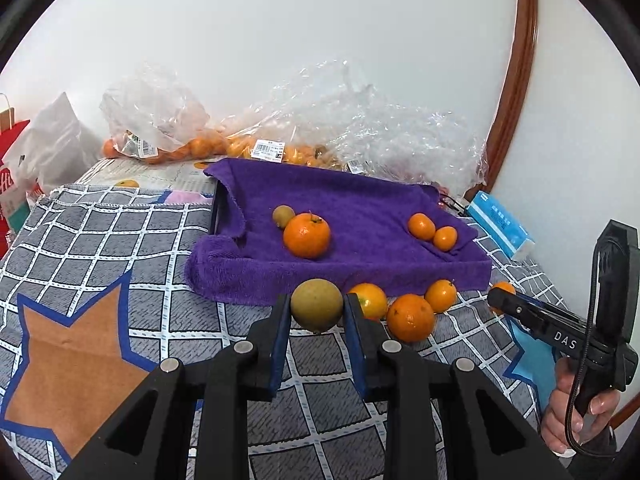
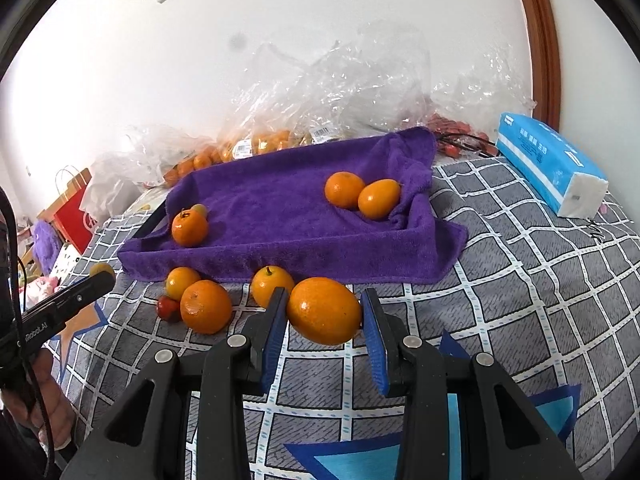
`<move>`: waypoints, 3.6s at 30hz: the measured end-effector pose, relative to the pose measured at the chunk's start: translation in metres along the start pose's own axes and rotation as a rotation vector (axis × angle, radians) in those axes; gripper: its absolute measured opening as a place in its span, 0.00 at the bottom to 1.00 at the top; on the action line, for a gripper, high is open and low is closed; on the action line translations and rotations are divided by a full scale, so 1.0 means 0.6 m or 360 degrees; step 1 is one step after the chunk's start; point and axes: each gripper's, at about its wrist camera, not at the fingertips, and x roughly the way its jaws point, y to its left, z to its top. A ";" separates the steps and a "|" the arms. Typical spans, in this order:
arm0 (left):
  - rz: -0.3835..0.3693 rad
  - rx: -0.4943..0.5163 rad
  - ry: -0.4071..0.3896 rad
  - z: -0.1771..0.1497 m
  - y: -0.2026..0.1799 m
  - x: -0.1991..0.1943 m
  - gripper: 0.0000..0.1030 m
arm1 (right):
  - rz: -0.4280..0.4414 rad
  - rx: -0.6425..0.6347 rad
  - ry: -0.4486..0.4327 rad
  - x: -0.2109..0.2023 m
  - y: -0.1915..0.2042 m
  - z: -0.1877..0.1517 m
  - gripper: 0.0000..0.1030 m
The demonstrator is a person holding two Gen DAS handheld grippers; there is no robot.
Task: Organize fruits
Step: 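Carry the yellow-green fruit with left tool while right tool carries the round orange onto the towel, then open left tool on the towel releasing the yellow-green fruit while right tool releases the orange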
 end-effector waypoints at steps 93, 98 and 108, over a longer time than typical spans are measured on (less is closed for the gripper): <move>0.0148 -0.0254 0.0205 0.098 0.064 0.157 0.25 | -0.0123 0.0061 0.0084 0.144 0.004 0.119 0.40; 0.0151 -0.0256 0.0203 0.097 0.065 0.154 0.25 | -0.0121 0.0070 0.0054 0.139 0.002 0.118 0.44; 0.0098 -0.0307 0.0146 0.103 0.073 0.137 0.31 | -0.0112 0.0037 0.0009 0.124 0.008 0.117 0.44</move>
